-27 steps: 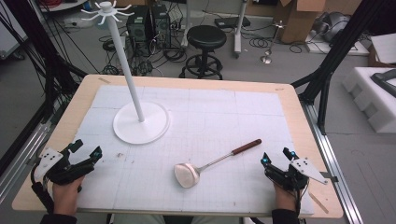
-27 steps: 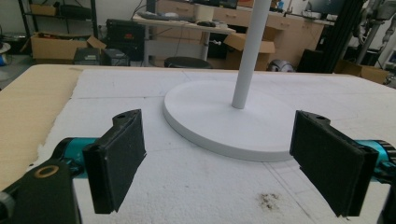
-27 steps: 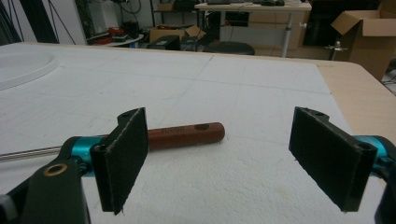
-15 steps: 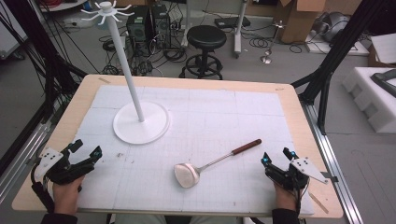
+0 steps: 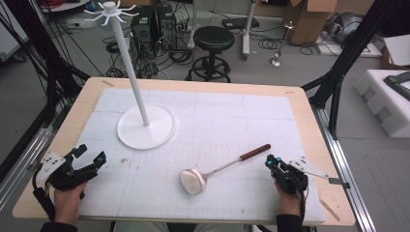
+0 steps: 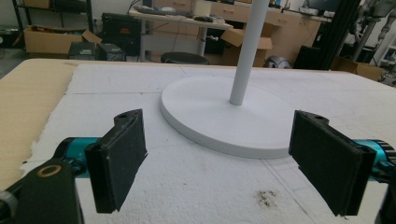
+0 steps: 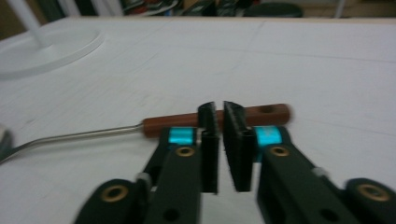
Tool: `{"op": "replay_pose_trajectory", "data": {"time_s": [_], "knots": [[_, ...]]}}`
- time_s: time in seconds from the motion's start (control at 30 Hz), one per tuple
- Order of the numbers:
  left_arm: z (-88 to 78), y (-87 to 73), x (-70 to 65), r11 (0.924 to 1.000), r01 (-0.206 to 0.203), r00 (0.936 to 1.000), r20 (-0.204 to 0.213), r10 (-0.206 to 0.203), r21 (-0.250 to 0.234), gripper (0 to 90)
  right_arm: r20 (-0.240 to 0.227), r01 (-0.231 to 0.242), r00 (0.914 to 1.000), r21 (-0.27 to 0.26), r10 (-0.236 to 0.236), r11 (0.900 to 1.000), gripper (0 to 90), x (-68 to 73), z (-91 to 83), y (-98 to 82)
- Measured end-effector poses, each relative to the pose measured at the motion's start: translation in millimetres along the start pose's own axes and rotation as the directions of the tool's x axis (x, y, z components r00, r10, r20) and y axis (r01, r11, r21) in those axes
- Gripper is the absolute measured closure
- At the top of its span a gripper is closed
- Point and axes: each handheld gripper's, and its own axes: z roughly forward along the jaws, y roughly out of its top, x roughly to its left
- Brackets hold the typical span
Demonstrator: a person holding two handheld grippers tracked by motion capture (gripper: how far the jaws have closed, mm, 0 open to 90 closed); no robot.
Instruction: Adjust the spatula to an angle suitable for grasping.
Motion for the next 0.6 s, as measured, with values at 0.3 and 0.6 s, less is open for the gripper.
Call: {"op": "replay_pose_trajectory", "data": {"time_s": [0.3, 0.6], "knots": [[0.3, 0.1, 0.0, 1.0, 0.002, 1.0, 0.004, -0.002, 0.001, 20.6, -0.22, 0.221, 0.9577, 0.146, -0.186, 0.964, 89.1, 66.3, 35.7, 8.8], [0.1, 0.1, -0.3, 1.0, -0.004, 1.0, 0.007, 0.004, 0.003, 21.1, -0.31, 0.291, 0.9278, 0.254, -0.208, 0.922, 89.1, 98.6, 62.0, 8.1]]}}
